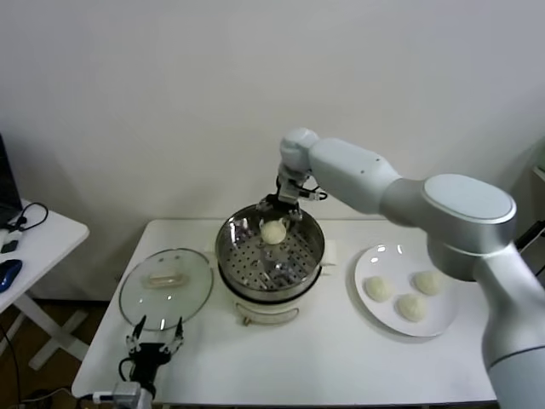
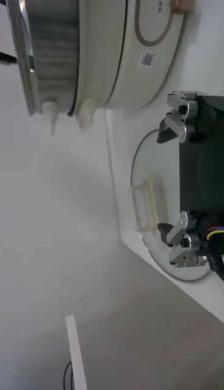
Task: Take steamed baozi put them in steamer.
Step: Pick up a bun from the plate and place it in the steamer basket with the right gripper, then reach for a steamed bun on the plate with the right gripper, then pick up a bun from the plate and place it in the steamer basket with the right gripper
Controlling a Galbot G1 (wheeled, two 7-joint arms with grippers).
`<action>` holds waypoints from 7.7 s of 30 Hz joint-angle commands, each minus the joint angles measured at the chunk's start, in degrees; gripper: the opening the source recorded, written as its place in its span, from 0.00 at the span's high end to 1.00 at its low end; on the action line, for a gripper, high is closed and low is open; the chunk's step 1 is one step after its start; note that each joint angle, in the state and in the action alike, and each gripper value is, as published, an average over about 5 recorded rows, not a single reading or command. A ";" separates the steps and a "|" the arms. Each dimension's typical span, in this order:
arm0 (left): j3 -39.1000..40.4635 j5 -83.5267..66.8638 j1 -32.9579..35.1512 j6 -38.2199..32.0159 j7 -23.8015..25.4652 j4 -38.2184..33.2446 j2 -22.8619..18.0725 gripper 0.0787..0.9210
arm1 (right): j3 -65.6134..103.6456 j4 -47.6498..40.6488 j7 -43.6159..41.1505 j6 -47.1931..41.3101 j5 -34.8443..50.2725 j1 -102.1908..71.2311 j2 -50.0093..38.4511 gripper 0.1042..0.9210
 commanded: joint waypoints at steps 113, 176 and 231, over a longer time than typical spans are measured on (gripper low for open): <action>-1.39 -0.19 0.16 -2.91 -0.03 1.22 0.01 0.12 | -14.03 24.61 11.31 -52.93 21.13 -5.10 -33.16 0.34; -1.06 -0.46 -0.28 -3.28 -0.16 0.72 0.29 0.12 | -11.67 17.87 12.56 -59.23 41.04 5.01 2.83 0.34; -1.13 -0.39 -0.38 -3.54 -0.14 0.25 0.13 0.12 | -21.92 33.37 7.90 -54.71 44.01 18.58 -16.23 0.12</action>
